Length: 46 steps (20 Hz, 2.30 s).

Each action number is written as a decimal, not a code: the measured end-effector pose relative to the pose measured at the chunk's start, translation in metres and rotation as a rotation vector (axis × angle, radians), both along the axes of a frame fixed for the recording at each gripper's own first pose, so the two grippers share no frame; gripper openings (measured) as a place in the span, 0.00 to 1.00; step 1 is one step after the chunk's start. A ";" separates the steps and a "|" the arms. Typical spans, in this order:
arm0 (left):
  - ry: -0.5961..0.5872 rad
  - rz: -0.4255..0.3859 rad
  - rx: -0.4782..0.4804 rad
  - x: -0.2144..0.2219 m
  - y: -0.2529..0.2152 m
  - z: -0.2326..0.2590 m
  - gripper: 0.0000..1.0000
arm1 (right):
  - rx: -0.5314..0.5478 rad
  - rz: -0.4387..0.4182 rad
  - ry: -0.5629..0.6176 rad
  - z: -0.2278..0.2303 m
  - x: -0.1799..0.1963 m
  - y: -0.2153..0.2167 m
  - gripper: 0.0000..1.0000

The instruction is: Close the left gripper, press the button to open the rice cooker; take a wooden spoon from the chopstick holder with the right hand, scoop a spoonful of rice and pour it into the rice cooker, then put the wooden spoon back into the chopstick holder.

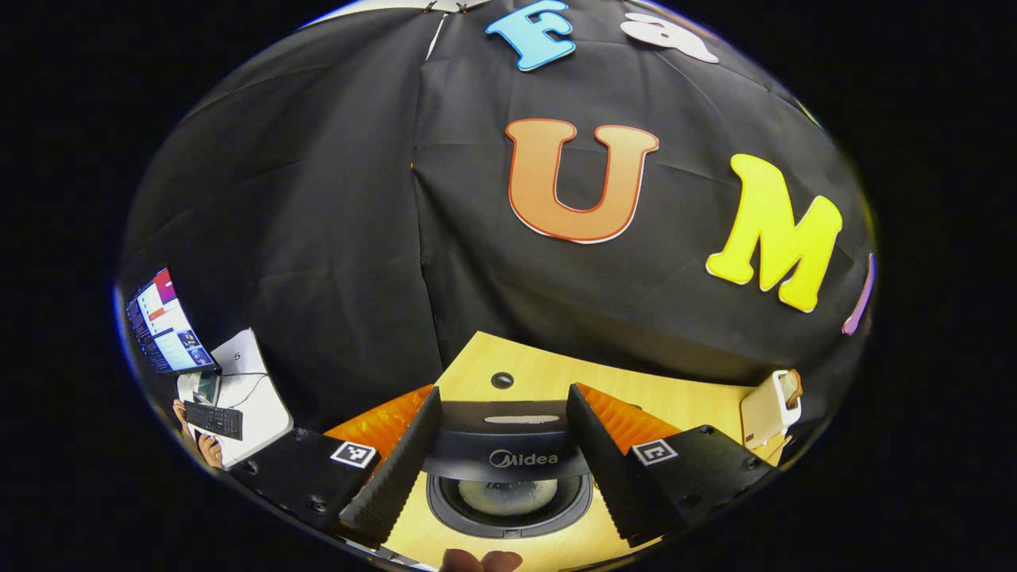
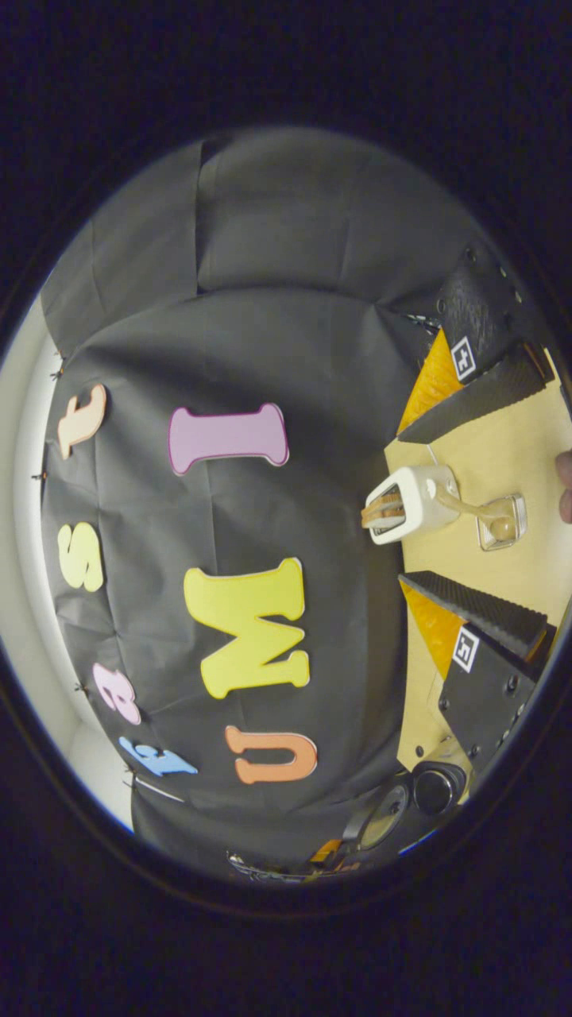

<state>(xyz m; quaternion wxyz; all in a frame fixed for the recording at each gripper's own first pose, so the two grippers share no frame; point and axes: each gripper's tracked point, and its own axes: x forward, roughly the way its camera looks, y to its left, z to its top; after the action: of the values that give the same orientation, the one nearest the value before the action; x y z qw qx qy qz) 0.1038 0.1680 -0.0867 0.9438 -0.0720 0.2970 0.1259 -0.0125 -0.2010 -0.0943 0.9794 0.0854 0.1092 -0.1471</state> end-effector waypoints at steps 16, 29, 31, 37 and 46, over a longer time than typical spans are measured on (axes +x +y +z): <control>0.085 0.021 0.008 -0.100 -0.042 -0.119 1.00 | -0.077 0.131 0.002 0.014 0.010 0.039 0.96; 0.058 0.040 0.036 -0.108 -0.049 -0.150 1.00 | -0.099 0.146 0.001 0.018 0.016 0.046 0.96; 0.048 0.052 0.036 -0.109 -0.051 -0.150 1.00 | -0.093 0.157 0.002 0.017 0.017 0.053 0.96; -0.039 0.043 0.095 -0.108 -0.052 -0.156 1.00 | -0.070 0.189 0.028 0.006 0.024 0.071 0.96; -0.175 0.065 0.129 -0.103 -0.051 -0.115 1.00 | -0.093 0.202 0.030 0.012 0.036 0.085 0.96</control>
<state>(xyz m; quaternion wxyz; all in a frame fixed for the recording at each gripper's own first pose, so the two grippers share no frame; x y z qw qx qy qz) 0.0013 0.1172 -0.2022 0.9642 -0.0316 0.2024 0.1685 0.0235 -0.1162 -0.0818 0.9904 0.0264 0.1248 -0.0538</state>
